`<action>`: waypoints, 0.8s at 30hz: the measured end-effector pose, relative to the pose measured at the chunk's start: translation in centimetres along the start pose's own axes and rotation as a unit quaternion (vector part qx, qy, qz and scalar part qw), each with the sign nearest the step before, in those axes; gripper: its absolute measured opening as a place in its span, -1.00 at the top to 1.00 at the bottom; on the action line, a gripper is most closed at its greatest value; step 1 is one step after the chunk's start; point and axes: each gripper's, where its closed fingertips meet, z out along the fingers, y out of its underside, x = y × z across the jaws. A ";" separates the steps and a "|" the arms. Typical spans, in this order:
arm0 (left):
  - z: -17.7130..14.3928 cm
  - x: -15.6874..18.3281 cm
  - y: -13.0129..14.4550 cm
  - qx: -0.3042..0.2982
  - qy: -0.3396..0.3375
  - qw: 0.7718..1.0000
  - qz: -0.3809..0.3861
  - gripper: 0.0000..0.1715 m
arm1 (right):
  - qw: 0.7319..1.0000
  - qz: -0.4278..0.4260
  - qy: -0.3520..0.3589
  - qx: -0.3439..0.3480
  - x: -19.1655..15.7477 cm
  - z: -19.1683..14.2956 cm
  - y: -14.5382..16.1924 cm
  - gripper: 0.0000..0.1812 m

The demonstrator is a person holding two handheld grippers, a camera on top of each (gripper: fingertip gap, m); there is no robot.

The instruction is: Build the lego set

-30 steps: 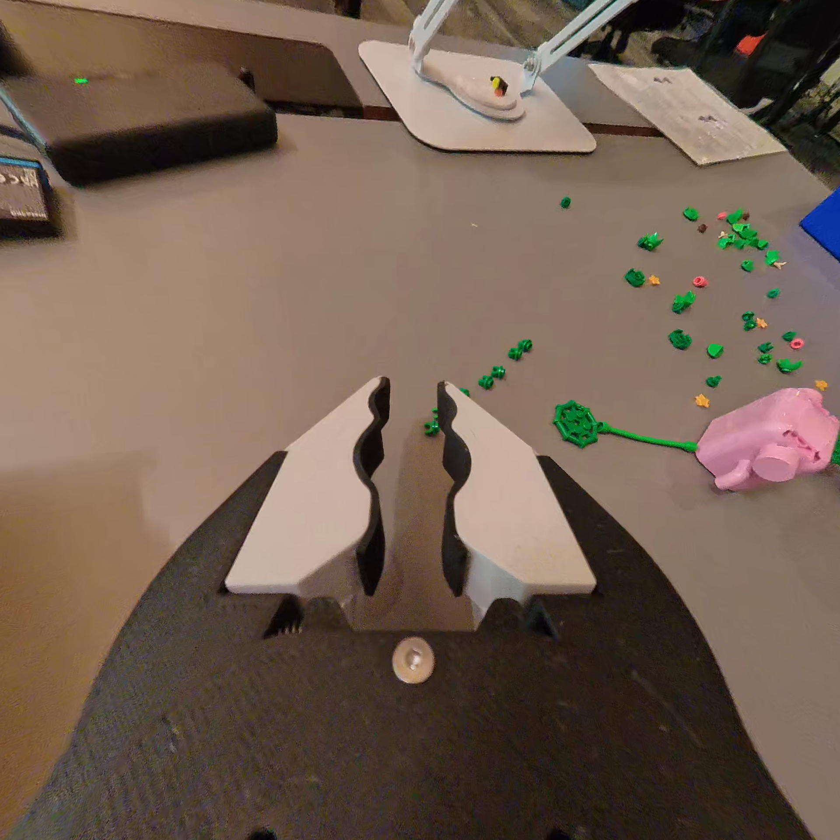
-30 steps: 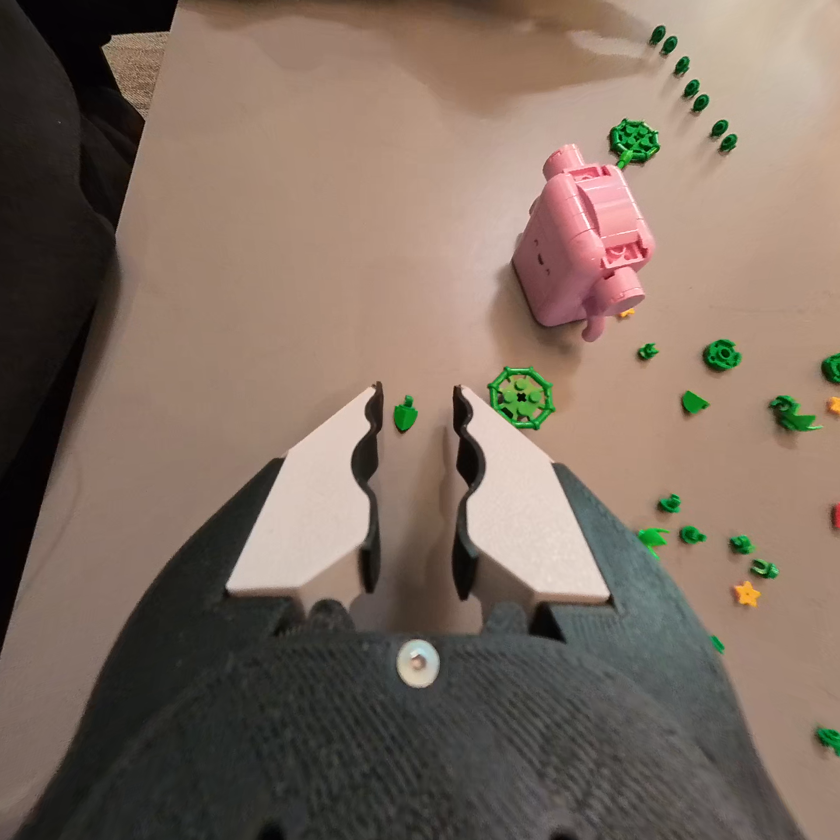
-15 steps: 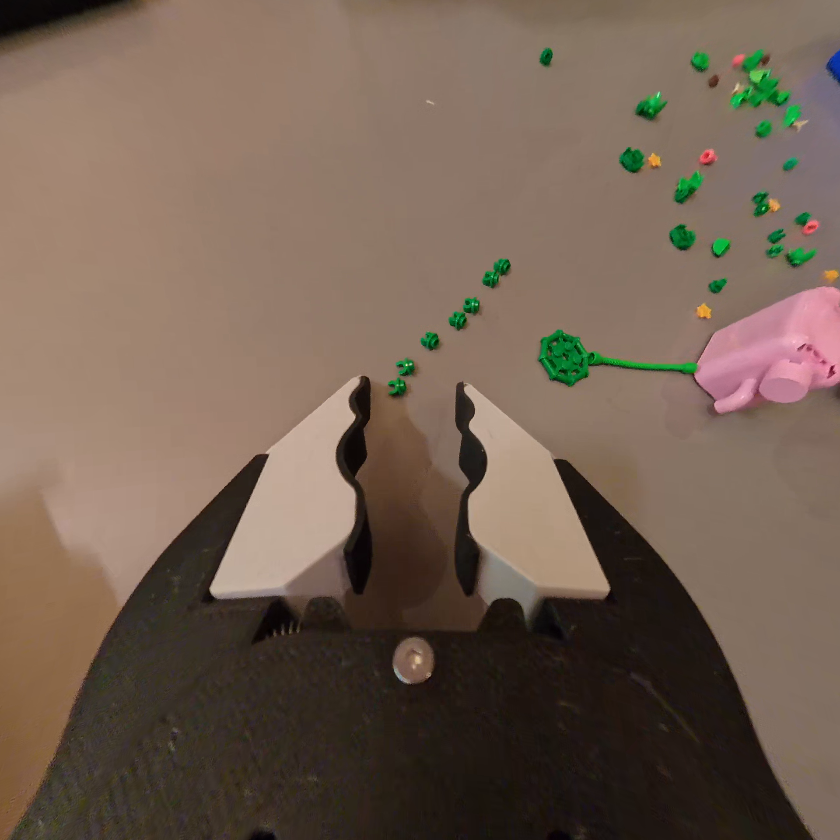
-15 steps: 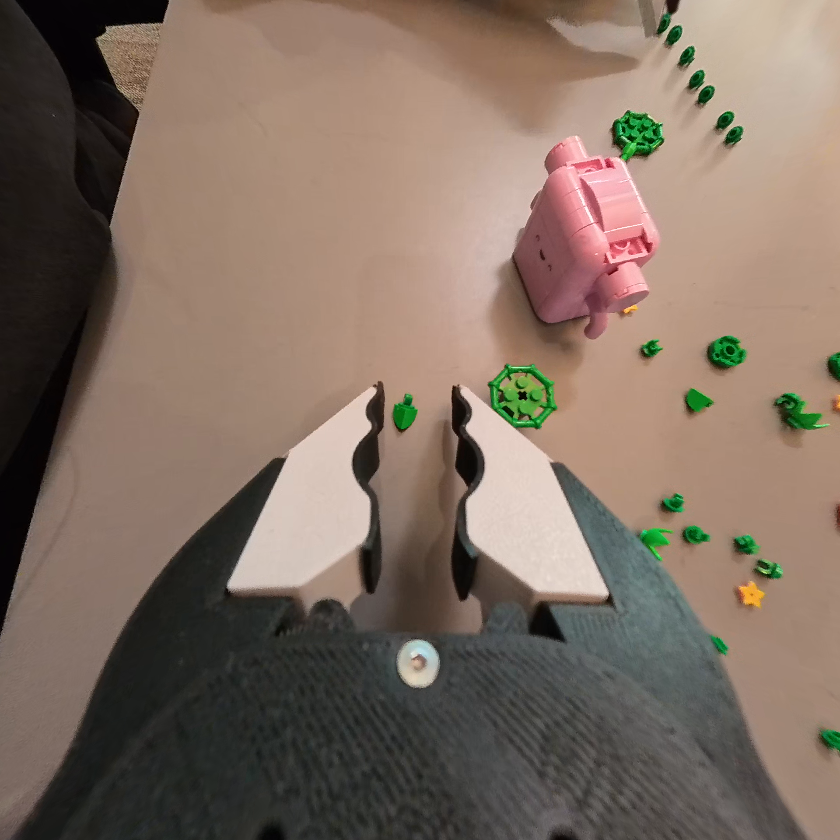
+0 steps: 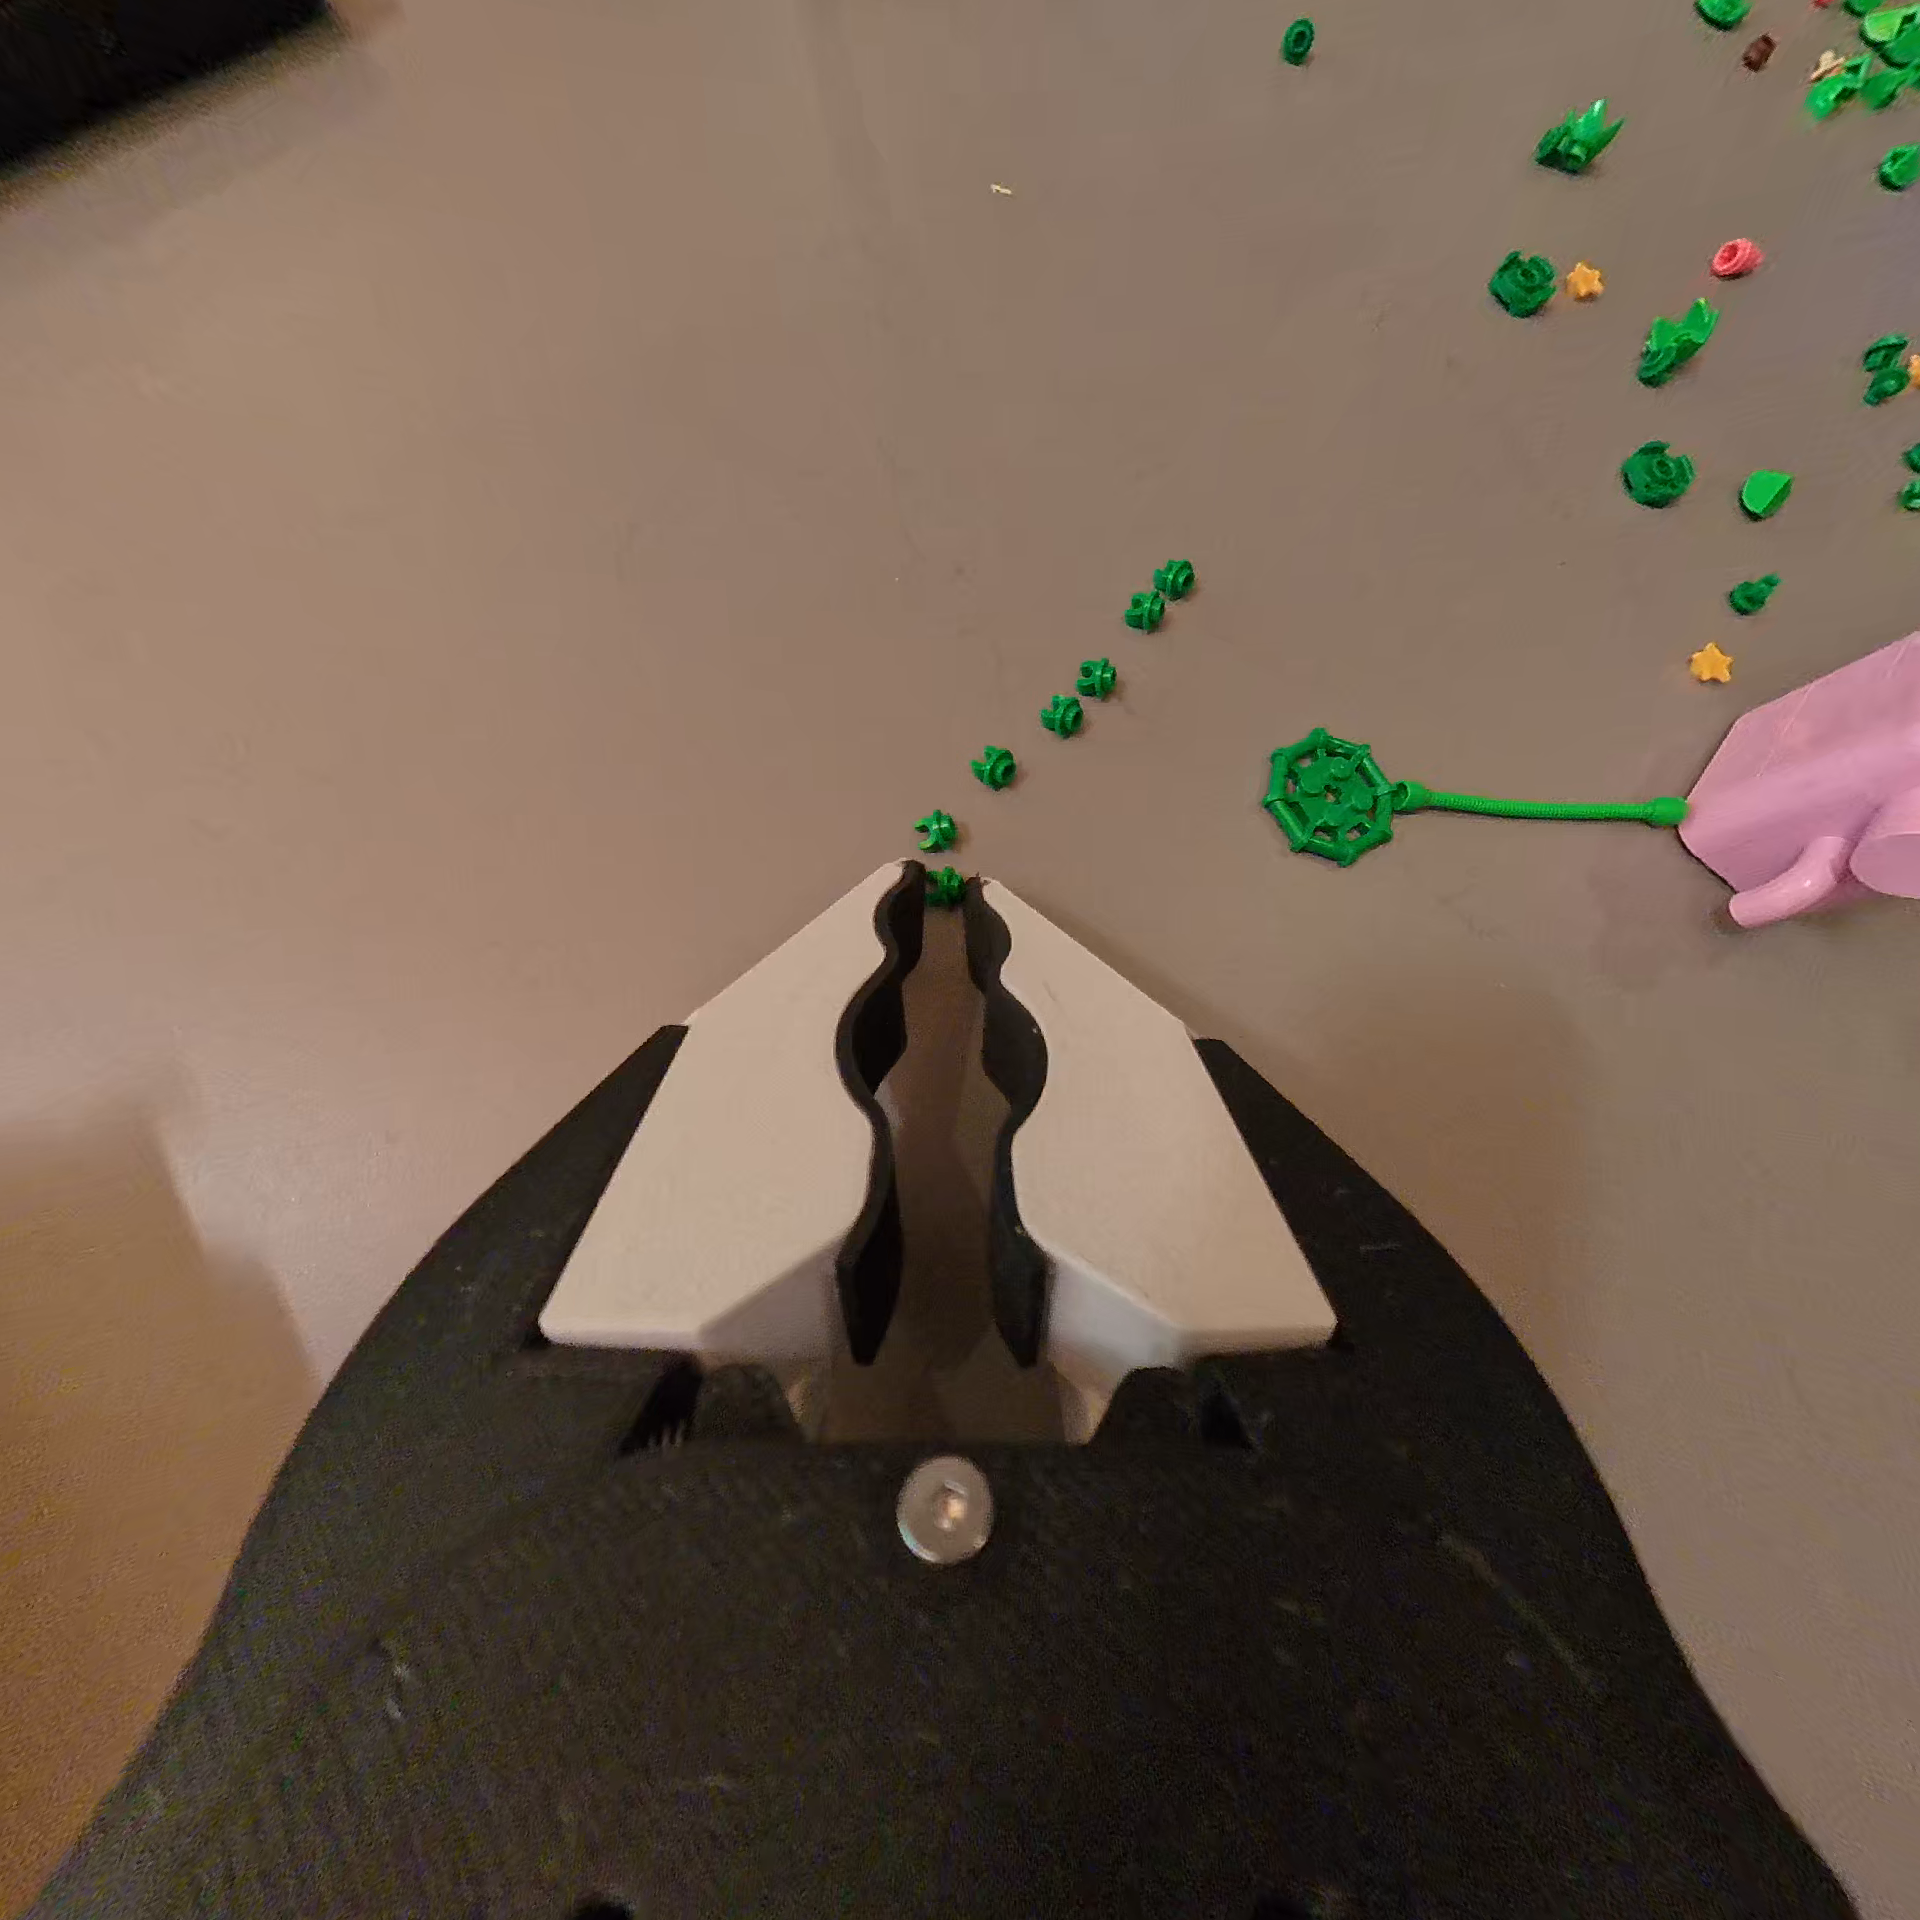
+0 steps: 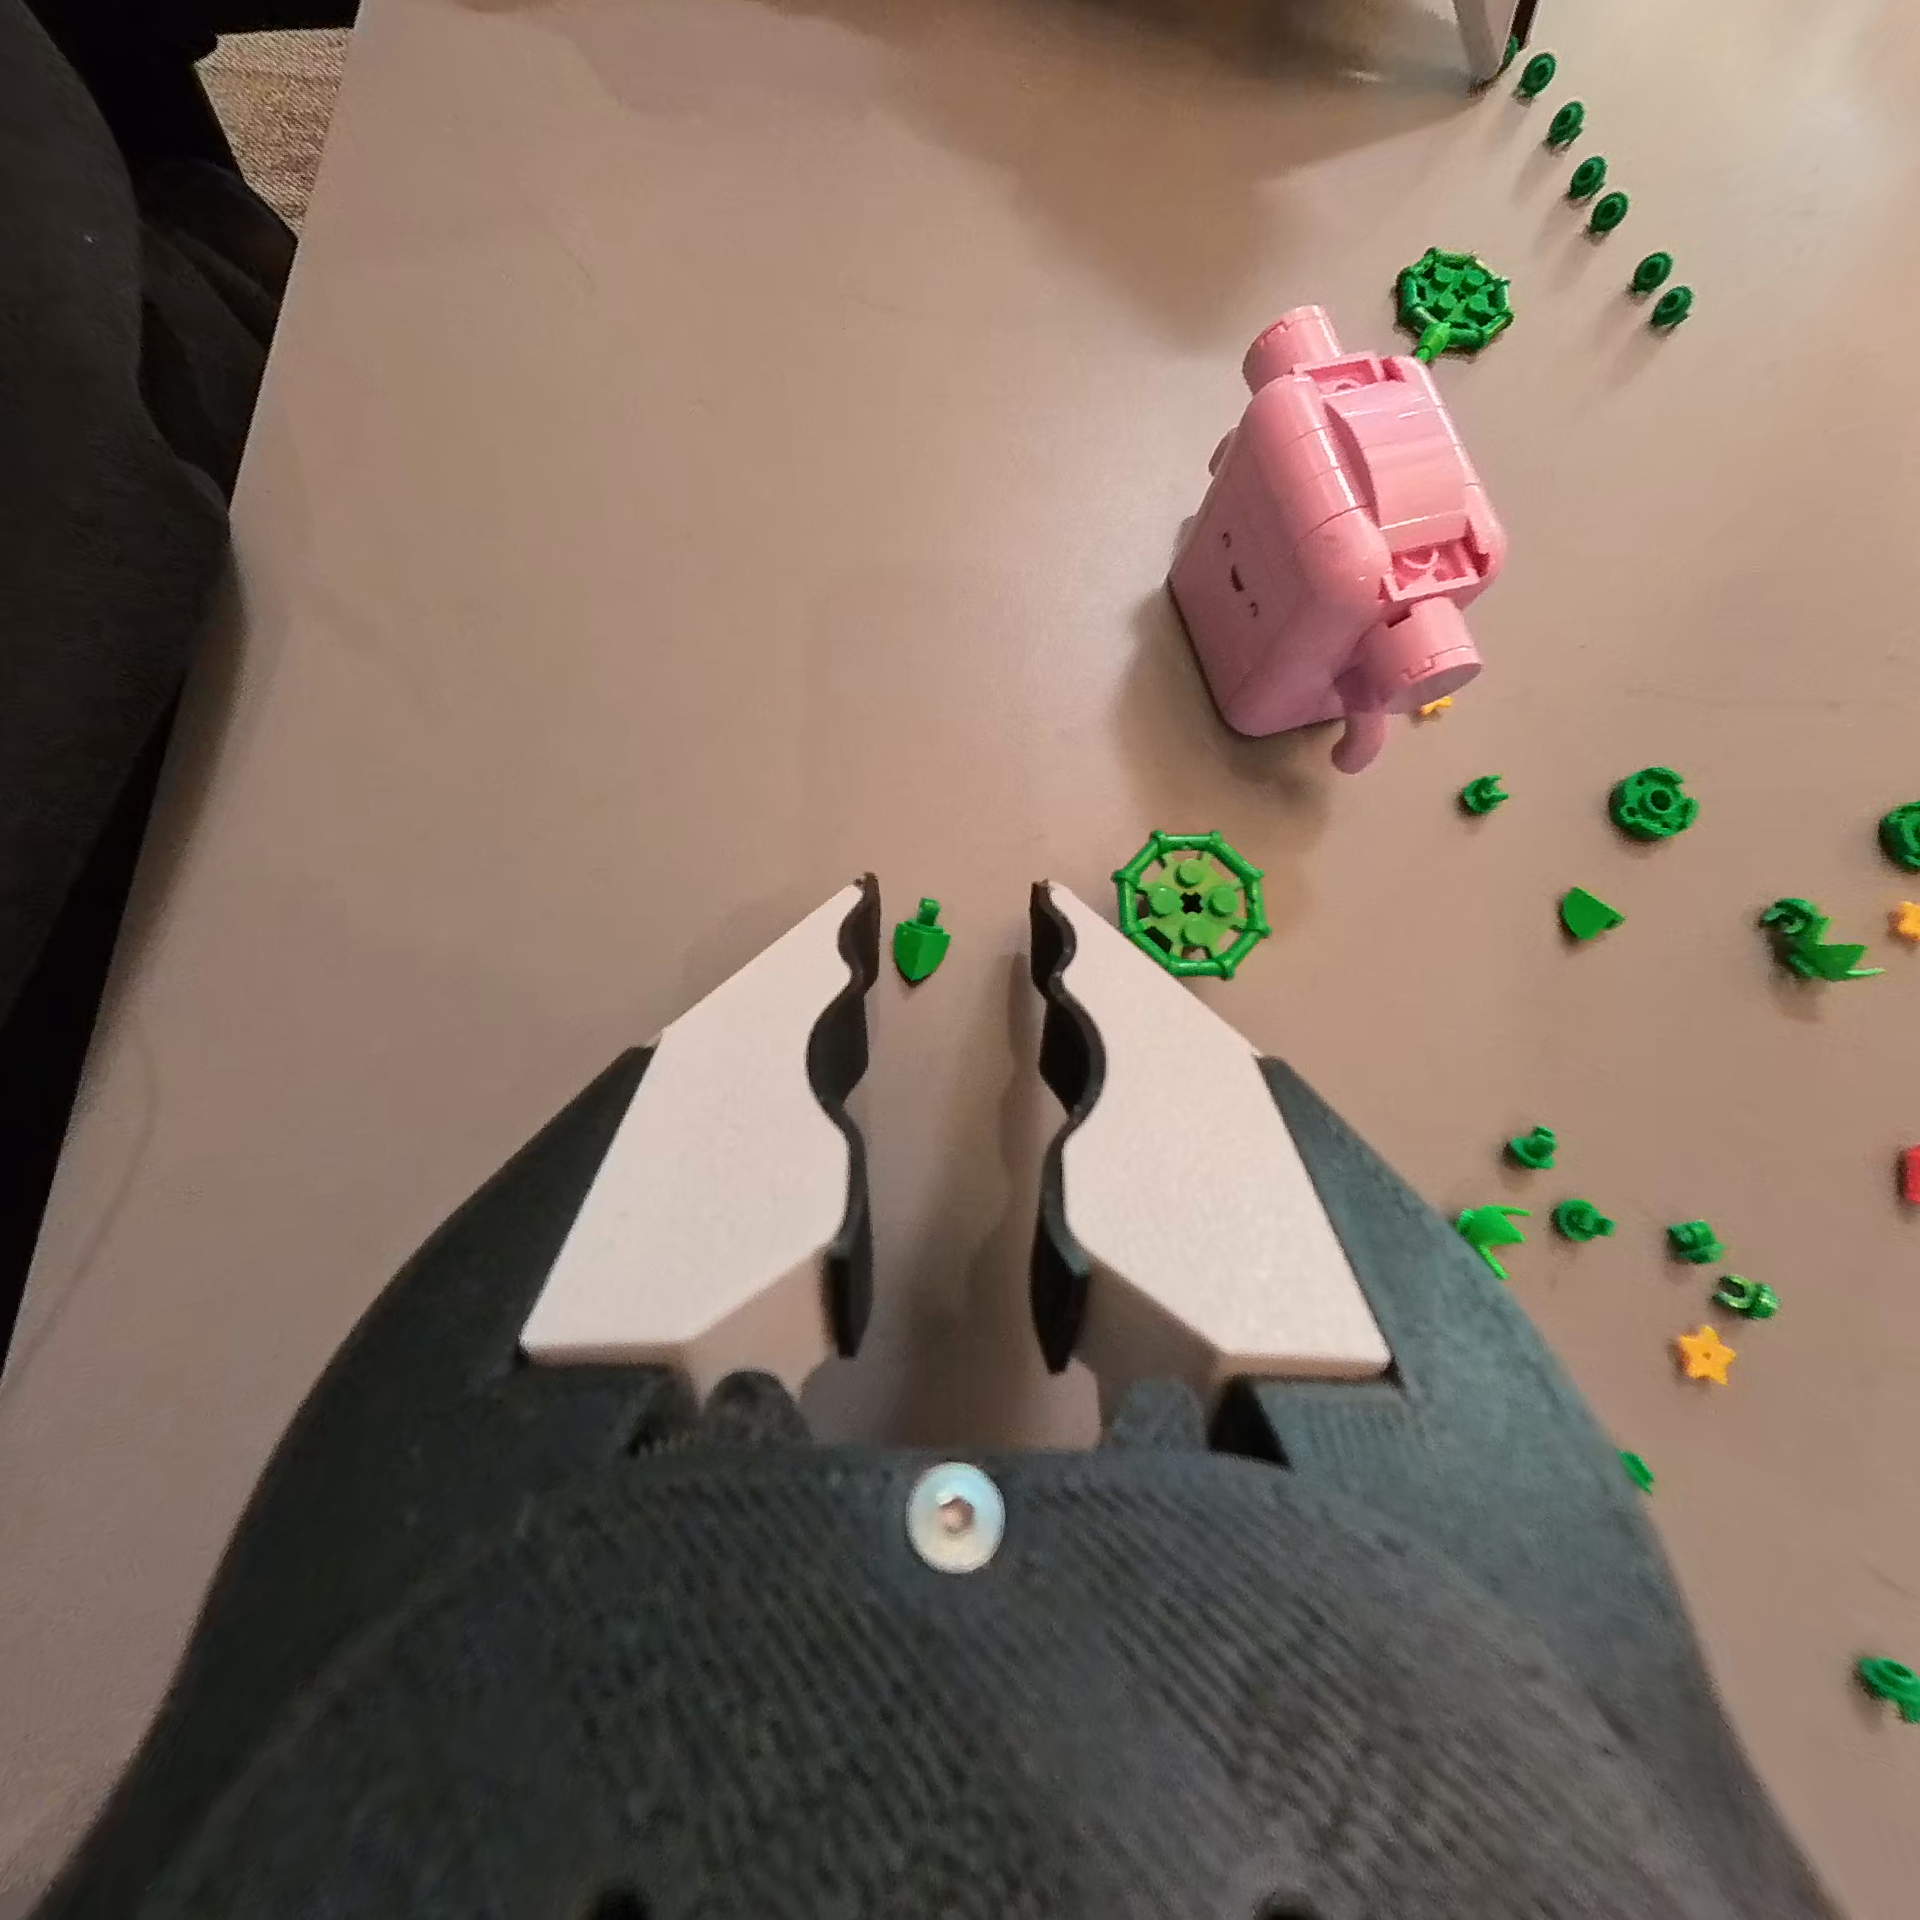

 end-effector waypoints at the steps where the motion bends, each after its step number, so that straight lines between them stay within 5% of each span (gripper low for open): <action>1: 0.0 0.2 0.0 0.002 0.002 1.000 0.005 0.96 | 1.000 -0.001 0.002 0.001 0.0 0.0 0.0 0.70; 6: -2.0 3.1 -2.9 0.095 0.014 0.990 0.106 0.96 | 0.998 -0.005 0.019 0.055 0.3 -0.9 -2.1 0.75; 11: -6.3 12.2 -7.5 0.276 -0.020 0.919 0.280 0.99 | 0.974 0.068 0.021 0.216 1.3 -3.6 -6.6 0.72; 18: -5.3 24.4 -6.4 0.311 0.063 0.884 0.342 0.99 | 0.903 0.208 -0.028 0.375 2.8 -6.2 -9.0 0.73; 24: -5.2 27.2 -6.1 0.327 0.068 0.871 0.361 0.99 | 0.847 0.284 -0.118 0.434 2.7 -7.4 -9.7 0.83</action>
